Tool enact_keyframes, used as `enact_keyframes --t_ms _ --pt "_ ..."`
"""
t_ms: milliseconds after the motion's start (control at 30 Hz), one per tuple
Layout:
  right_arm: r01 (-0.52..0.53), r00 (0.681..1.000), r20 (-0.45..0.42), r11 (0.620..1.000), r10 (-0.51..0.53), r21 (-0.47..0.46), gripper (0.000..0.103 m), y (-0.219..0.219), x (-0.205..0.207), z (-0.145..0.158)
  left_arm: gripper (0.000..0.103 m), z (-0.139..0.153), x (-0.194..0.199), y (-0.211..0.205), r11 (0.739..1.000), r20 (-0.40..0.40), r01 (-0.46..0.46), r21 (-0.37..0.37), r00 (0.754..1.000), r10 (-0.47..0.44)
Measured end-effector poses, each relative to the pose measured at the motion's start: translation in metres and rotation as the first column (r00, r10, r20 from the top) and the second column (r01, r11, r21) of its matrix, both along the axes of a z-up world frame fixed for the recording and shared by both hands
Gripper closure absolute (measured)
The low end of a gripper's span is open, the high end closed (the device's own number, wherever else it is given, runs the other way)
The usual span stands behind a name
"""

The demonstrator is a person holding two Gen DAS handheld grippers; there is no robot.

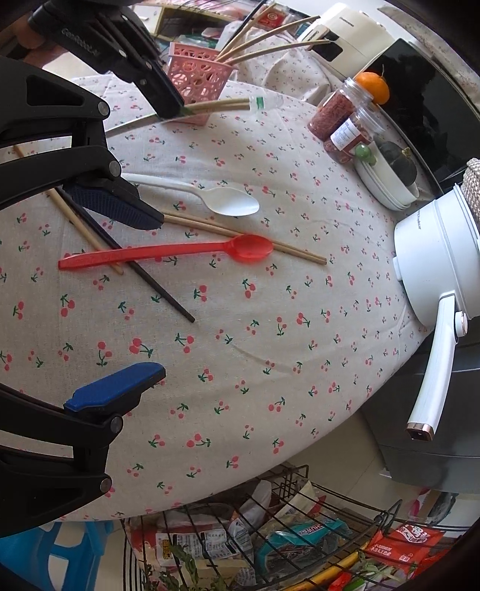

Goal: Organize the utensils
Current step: 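Lift the wrapped chopsticks with the left gripper while the right gripper grasps the red spoon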

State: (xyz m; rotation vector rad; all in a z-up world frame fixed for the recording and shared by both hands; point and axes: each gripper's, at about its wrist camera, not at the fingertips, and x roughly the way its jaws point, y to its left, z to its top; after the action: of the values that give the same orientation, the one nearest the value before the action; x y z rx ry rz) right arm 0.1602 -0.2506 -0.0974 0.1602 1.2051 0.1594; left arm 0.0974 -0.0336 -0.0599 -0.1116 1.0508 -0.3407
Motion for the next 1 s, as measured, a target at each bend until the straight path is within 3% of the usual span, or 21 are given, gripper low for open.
enact_keyframes --t_ms 367,633,1000 --pt "0.007 1.000 -0.006 1.000 -0.007 -0.002 0.031 0.013 0.021 -0.007 0.097 0.029 -0.024 0.018 0.999 0.094 0.004 -0.050 0.996 0.001" --pt "-0.052 0.998 -0.029 0.997 0.051 -0.049 0.062 0.033 0.047 -0.019 0.097 0.034 -0.027 0.034 0.998 0.109 -0.007 -0.068 0.994 0.015" --pt "-0.110 0.992 -0.072 0.991 0.105 -0.074 0.081 0.064 0.064 -0.036 0.097 0.034 -0.029 0.044 0.997 0.108 -0.020 -0.078 0.994 0.028"
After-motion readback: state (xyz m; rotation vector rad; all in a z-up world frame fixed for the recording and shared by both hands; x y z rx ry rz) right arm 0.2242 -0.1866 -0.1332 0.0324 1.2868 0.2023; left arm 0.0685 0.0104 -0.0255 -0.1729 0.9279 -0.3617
